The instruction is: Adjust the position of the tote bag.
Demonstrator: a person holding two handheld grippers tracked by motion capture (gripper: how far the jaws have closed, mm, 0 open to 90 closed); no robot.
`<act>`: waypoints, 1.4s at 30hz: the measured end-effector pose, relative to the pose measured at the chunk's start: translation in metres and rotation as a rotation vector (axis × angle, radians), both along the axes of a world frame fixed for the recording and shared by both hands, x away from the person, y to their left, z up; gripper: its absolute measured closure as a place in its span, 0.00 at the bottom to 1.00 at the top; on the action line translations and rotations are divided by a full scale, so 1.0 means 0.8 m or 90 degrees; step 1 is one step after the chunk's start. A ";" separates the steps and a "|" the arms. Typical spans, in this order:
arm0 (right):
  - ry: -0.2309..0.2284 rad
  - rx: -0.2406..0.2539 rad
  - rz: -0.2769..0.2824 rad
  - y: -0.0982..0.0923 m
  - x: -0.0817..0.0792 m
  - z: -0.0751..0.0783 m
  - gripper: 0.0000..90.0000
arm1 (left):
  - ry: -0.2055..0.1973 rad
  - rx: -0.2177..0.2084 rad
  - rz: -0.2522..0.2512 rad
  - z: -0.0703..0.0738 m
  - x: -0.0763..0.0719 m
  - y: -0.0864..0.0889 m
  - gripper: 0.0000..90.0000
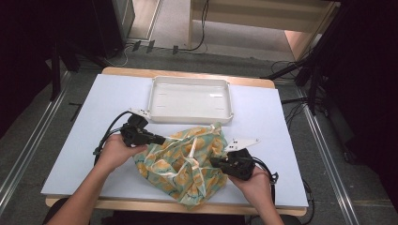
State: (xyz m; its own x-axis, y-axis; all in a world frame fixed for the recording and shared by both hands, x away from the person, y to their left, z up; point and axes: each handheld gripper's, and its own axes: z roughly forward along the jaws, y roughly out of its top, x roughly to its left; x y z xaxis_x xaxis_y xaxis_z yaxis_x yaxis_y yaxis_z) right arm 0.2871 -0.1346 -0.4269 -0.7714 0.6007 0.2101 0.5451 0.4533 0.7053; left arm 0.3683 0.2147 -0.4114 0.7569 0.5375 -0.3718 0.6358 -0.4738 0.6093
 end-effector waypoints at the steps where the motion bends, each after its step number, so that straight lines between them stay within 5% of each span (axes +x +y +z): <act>1: -0.001 0.000 -0.003 0.000 0.000 -0.001 0.99 | -0.003 -0.002 0.002 0.003 -0.002 0.004 1.00; 11: -0.002 -0.005 -0.012 -0.012 -0.005 -0.005 0.99 | -0.026 -0.021 0.058 0.016 -0.014 0.055 1.00; 23: -0.007 -0.015 -0.025 -0.021 -0.005 -0.007 0.99 | -0.011 -0.015 0.118 0.010 -0.016 0.105 1.00; 26: -0.009 -0.007 -0.022 -0.019 -0.006 -0.005 0.97 | -0.001 -0.031 0.110 0.008 -0.017 0.106 0.99; 42: -0.053 0.029 -0.025 -0.035 -0.002 0.030 0.82 | -0.034 -0.054 0.087 0.033 -0.028 0.092 0.75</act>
State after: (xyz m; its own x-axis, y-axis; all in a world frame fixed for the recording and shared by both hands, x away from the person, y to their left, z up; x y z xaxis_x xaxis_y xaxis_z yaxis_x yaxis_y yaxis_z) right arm 0.2858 -0.1630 -0.4032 -0.7635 0.6218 0.1745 0.5007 0.3993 0.7680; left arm 0.3456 0.2884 -0.3852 0.6991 0.6053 -0.3807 0.6560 -0.3310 0.6783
